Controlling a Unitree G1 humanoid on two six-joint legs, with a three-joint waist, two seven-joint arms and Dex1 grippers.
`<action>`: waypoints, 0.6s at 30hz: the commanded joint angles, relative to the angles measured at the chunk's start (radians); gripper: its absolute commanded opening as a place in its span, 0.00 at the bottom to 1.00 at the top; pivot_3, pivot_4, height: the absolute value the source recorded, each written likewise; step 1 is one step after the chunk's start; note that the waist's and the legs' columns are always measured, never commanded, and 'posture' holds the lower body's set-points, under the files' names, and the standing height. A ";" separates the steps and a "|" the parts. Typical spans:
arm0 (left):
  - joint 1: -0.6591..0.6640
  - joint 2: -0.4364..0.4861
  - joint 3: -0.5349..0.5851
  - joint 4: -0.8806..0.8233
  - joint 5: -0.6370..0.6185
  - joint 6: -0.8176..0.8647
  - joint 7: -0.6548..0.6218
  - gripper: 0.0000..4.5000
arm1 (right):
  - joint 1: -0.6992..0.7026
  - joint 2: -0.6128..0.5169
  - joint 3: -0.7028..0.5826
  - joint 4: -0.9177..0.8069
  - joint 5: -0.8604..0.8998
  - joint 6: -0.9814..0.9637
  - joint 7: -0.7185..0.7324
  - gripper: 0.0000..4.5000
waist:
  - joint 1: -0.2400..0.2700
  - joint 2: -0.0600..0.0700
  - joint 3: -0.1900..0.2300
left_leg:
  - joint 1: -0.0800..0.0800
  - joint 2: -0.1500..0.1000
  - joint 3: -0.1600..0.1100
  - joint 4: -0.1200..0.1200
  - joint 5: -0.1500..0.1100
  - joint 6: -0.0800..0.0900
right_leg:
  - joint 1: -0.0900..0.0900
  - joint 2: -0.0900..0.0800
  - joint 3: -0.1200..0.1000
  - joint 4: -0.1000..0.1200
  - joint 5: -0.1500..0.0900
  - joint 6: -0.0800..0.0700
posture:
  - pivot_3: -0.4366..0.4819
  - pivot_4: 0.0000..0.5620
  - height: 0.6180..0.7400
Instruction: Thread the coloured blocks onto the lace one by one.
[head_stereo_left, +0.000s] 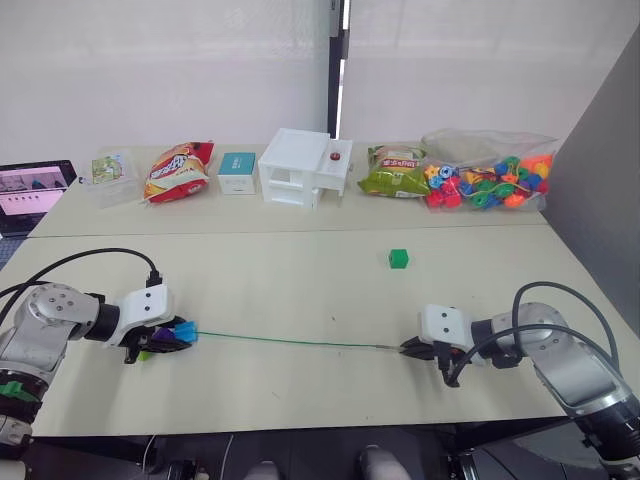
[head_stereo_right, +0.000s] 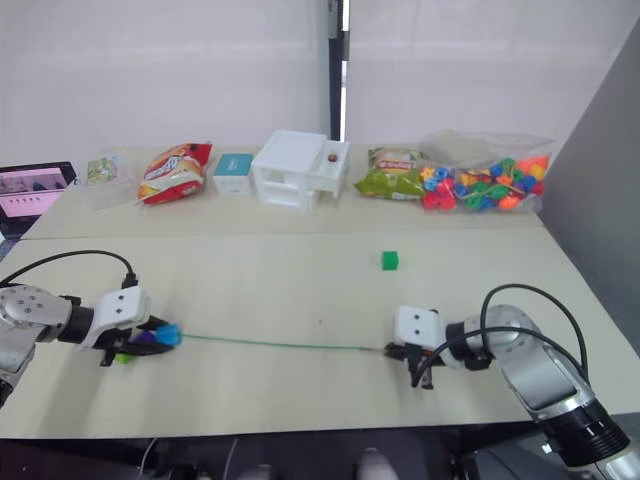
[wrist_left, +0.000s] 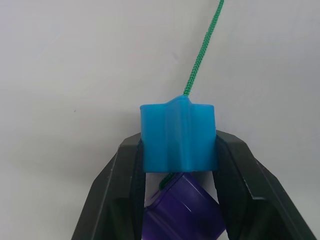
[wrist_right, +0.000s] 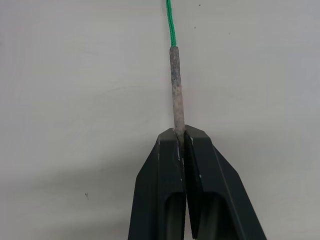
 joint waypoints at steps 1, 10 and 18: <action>0.022 0.004 0.016 -0.003 0.007 0.024 -0.007 0.31 | -0.020 -0.001 -0.020 -0.012 0.009 -0.018 0.001 0.00 | -0.001 0.000 0.000 | 0.000 0.000 0.000 0.000 0.000 0.000 | 0.000 0.000 0.000 0.000 0.000 0.000 | 0.48 0.27 1.00; -0.003 -0.019 0.090 -0.194 -0.143 0.219 -0.045 0.82 | -0.041 0.022 -0.007 -0.018 0.010 -0.001 -0.004 0.00 | 0.006 -0.001 0.000 | -0.002 0.000 0.000 0.000 0.000 0.000 | -0.001 0.000 0.000 0.000 0.000 0.000 | 0.48 0.27 1.00; -0.052 -0.174 0.073 -0.487 -0.282 0.448 0.046 0.82 | -0.117 0.098 0.051 -0.033 -0.003 0.065 -0.017 0.00 | 0.007 -0.001 0.000 | -0.003 0.000 0.000 0.001 0.000 0.000 | 0.000 -0.001 0.000 0.000 0.000 0.000 | 0.48 0.27 1.00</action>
